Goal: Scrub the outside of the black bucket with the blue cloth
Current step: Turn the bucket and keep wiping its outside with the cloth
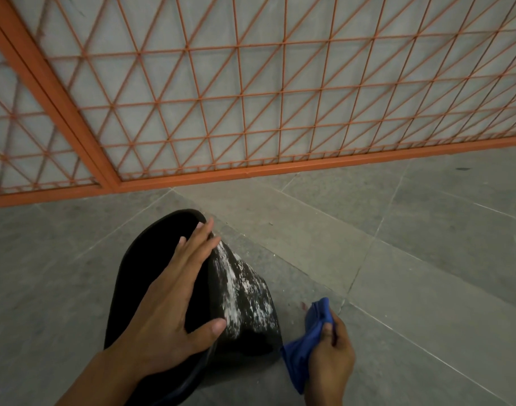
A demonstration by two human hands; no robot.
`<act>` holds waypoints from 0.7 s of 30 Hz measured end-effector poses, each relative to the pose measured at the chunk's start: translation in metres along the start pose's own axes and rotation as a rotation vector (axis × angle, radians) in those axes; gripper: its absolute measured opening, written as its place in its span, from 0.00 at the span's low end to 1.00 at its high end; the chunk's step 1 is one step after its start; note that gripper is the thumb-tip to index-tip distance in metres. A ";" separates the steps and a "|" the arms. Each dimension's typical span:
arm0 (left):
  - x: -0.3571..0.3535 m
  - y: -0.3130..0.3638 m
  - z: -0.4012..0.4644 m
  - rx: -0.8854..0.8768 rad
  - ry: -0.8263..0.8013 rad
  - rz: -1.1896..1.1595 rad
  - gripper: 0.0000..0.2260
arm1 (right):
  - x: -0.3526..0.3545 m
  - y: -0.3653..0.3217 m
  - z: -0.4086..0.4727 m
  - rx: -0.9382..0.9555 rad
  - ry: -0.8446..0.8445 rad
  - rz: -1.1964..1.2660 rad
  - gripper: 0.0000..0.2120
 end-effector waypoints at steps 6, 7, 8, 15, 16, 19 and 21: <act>0.008 -0.004 0.002 0.027 0.074 -0.125 0.34 | 0.005 -0.008 -0.004 0.044 0.018 -0.030 0.13; 0.010 -0.005 0.003 0.049 0.123 -0.151 0.31 | 0.005 -0.010 -0.006 0.047 0.012 -0.027 0.13; 0.010 -0.008 0.005 0.076 0.159 -0.160 0.28 | 0.004 -0.012 -0.008 0.052 0.000 -0.016 0.13; -0.001 -0.028 0.017 0.197 0.120 -0.170 0.41 | -0.004 -0.024 -0.056 0.132 -0.071 0.095 0.14; 0.000 -0.029 0.022 0.200 0.120 -0.149 0.40 | -0.011 -0.024 -0.068 0.140 -0.108 0.120 0.14; 0.001 -0.028 0.034 0.181 0.105 -0.073 0.36 | -0.031 -0.026 -0.102 0.144 -0.238 0.227 0.16; 0.002 -0.028 0.035 0.172 0.099 -0.043 0.35 | -0.038 -0.038 -0.115 0.220 -0.270 0.319 0.16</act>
Point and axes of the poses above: each hand's wrist, its own z-axis towards the middle knuckle, its own x-axis out of the back of the hand, y = z × x, the point moved 7 cm from there along z, towards the middle knuckle, and after that the axes turned 1 degree about -z, right-handed, at the moved point
